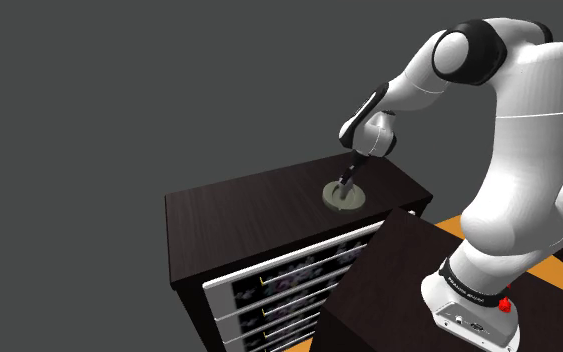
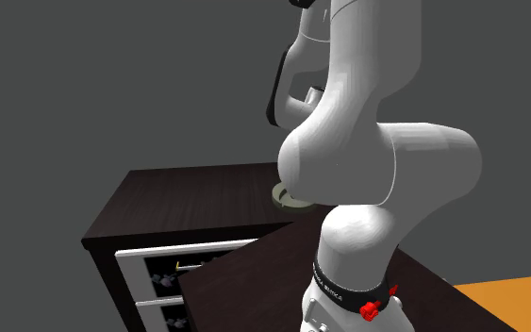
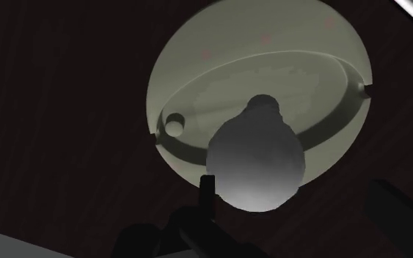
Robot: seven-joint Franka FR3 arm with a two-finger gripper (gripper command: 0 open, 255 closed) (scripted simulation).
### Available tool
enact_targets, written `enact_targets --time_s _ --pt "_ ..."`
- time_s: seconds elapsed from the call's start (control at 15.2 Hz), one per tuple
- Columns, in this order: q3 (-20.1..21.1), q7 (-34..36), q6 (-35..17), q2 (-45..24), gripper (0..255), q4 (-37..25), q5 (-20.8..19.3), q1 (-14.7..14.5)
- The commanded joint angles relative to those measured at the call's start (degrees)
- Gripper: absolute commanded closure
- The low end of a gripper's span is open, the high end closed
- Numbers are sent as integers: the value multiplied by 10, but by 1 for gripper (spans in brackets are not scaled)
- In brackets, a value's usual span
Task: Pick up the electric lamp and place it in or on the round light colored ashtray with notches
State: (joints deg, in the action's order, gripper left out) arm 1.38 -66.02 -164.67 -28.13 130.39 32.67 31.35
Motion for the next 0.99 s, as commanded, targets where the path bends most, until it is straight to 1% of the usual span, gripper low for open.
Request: enact_targets --time_s 0.0,0.13,0.4,0.92 --pt "0 0 0 0 0 0 0 0" --pt "0 0 0 0 0 0 0 0" --pt "-35 30 50 81 0 33 -35 -18" --pt "-34 30 50 81 0 33 -35 -18"
